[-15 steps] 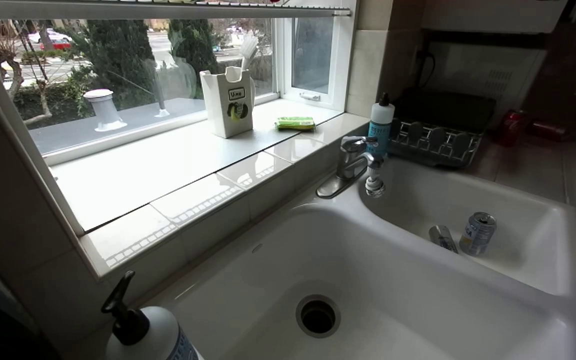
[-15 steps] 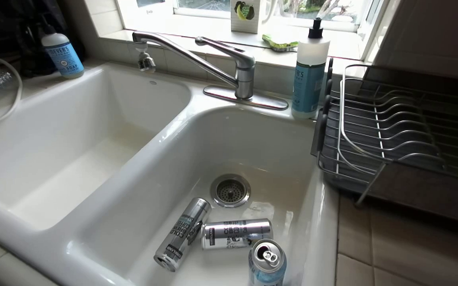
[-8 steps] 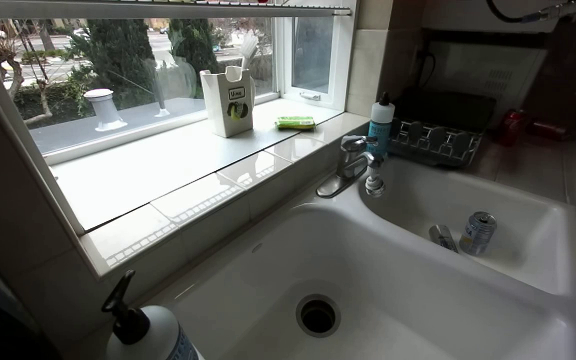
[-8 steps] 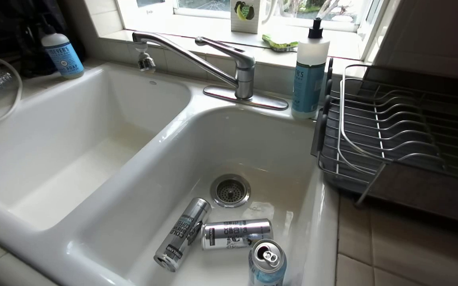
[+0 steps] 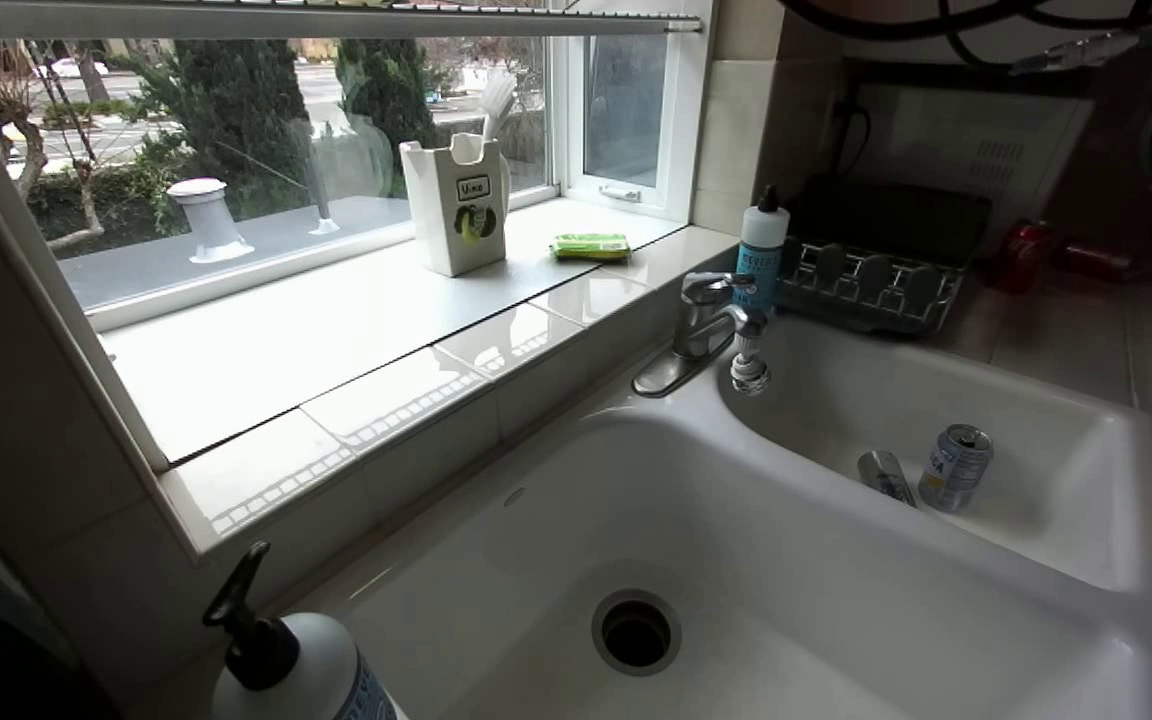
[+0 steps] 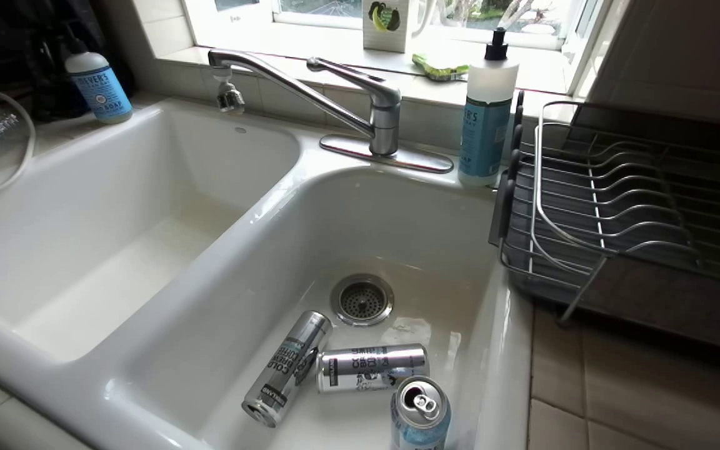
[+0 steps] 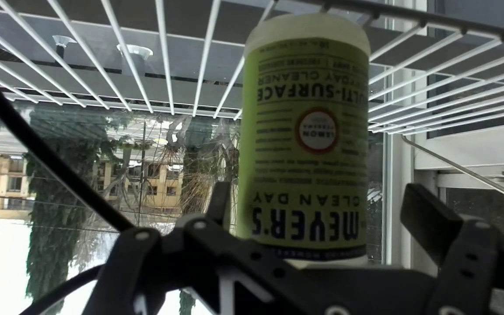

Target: Shift the yellow bottle to the sink

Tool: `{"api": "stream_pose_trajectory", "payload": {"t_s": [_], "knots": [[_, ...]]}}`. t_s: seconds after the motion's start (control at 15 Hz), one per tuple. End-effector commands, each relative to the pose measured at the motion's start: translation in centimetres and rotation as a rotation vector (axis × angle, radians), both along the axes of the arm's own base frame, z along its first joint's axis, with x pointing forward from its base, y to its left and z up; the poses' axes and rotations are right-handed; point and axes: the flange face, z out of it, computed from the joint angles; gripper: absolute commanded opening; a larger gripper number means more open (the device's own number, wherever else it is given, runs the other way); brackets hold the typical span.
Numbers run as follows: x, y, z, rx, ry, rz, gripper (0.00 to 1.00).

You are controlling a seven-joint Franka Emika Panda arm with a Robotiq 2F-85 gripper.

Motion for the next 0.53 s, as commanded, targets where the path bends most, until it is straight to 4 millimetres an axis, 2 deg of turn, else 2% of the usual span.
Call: {"api": "stream_pose_trajectory", "payload": {"t_s": [0.0, 0.33, 0.4, 0.47], "knots": [[0.5, 0.5, -0.4, 0.022, -0.044, -0.018, 1.0], [1.2, 0.6, -1.5, 0.04, -0.059, -0.029, 1.0], [1.3, 0.6, -1.7, 0.04, -0.057, -0.03, 0.95], [1.4, 0.5, -1.9, 0.043, -0.059, -0.034, 0.74]]}}
